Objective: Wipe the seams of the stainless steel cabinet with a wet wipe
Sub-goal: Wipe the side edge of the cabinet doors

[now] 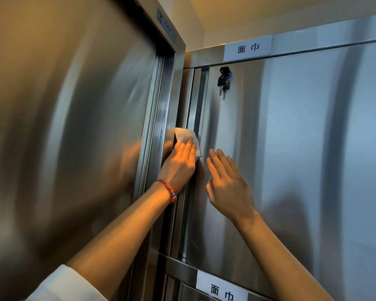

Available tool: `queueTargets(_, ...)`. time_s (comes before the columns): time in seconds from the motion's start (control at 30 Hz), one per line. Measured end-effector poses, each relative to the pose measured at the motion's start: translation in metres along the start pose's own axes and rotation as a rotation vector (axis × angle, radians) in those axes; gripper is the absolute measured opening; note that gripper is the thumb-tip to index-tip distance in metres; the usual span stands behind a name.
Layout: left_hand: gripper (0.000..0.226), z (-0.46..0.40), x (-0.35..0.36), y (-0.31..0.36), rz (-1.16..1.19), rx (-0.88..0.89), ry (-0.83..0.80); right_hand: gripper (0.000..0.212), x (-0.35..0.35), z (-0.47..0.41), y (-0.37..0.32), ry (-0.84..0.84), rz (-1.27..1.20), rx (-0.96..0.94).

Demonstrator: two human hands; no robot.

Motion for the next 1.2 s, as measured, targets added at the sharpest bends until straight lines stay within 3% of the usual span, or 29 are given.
queueTargets(0.07, 0.046, 0.001, -0.009, -0.002, 0.017, -0.02, 0.082, 0.052, 0.0, 0.0, 0.0, 0.002, 0.0, 0.0)
queueTargets(0.2, 0.041, 0.007, -0.005, 0.005, 0.028, 0.011, 0.096, 0.053, 0.0, 0.001, 0.0, -0.007, 0.005, -0.003)
queueTargets(0.33, 0.051, 0.002, -0.003, -0.003, 0.049, -0.017, 0.053, 0.053, -0.001, 0.0, 0.0, -0.003, -0.001, -0.001)
queueTargets(1.2, 0.05, -0.013, 0.018, -0.008, 0.171, -0.036, -0.175, 0.051, -0.002, 0.001, 0.001, 0.0, -0.031, 0.008)
Point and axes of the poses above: each hand's wrist, its own z-axis away from the middle knuckle, its own x-axis out of the palm, y = z × x, the point moved 8 cm from there along -z, towards the middle knuckle, and after that the axes turned 10 degrees about -y, right-handed, at the moved point
